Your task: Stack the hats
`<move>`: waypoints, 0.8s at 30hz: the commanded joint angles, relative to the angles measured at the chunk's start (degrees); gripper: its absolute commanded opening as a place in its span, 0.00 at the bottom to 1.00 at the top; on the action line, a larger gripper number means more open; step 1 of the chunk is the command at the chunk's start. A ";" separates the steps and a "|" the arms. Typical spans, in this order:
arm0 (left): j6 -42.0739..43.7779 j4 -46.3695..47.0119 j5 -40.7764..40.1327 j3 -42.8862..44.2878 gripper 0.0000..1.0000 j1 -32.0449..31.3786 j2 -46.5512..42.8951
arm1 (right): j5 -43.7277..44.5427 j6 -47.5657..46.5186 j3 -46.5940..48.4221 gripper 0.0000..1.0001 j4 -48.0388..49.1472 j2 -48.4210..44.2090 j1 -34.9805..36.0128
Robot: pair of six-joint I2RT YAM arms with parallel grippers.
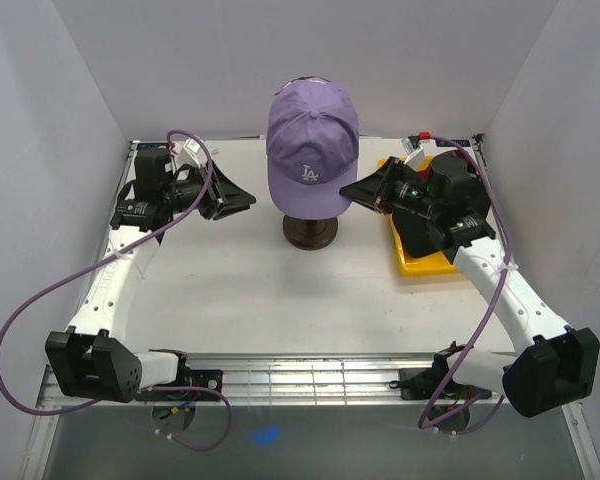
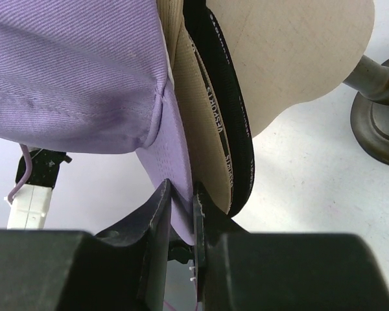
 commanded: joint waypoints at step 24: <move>-1.78 1.21 -8.72 1.96 0.46 -0.02 -4.86 | 12.03 -8.86 8.68 0.64 -20.39 0.77 -1.42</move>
